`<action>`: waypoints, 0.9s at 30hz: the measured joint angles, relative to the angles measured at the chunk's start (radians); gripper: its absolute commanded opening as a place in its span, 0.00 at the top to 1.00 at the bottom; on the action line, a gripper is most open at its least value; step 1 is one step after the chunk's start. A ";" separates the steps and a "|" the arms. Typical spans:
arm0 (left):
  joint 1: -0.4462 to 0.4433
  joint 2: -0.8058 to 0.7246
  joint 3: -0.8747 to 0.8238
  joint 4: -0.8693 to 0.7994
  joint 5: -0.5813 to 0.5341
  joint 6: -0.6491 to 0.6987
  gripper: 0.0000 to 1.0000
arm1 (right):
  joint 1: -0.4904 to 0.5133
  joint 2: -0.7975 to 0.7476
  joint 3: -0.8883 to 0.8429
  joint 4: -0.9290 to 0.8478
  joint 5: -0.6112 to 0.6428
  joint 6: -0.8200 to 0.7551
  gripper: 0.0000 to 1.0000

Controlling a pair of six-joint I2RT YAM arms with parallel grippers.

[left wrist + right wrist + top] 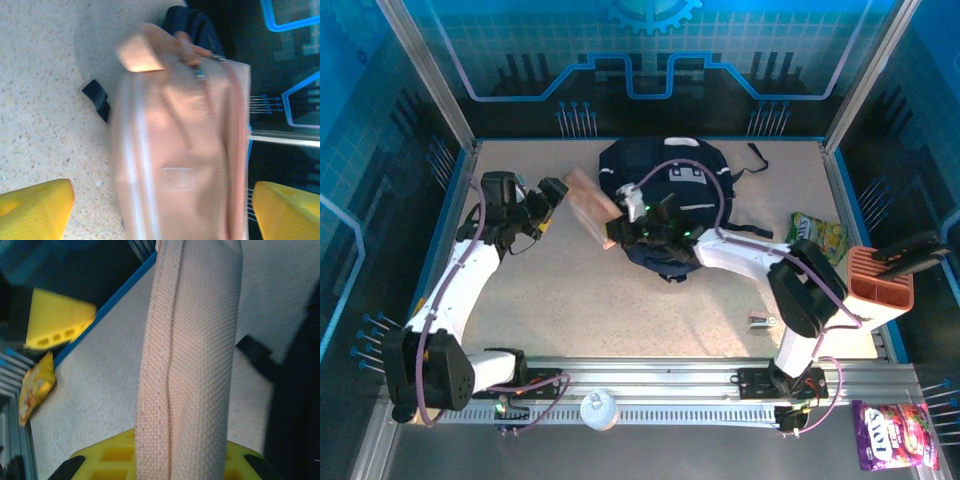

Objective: Pack the student bag
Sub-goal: Pass the book, then open the student bag at the center of the table.

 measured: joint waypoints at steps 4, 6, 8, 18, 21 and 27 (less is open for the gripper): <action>-0.051 -0.017 0.049 -0.012 -0.031 0.125 0.01 | -0.119 -0.130 -0.069 -0.005 -0.035 0.060 0.91; -0.113 -0.011 0.080 -0.025 -0.090 0.192 0.01 | -0.184 -0.193 -0.100 -0.017 -0.050 0.091 0.91; -0.177 0.014 0.117 -0.037 -0.141 0.253 0.01 | -0.244 -0.245 -0.127 -0.033 -0.061 0.117 0.91; -0.456 0.386 0.355 -0.084 -0.253 0.661 0.01 | -0.500 -0.508 -0.244 -0.250 -0.046 0.182 0.92; -0.531 0.500 0.433 -0.117 -0.257 0.838 0.03 | -0.564 -0.576 -0.263 -0.309 -0.042 0.196 0.91; -0.616 0.681 0.594 -0.212 -0.283 1.151 0.14 | -0.650 -0.661 -0.317 -0.393 -0.036 0.220 0.91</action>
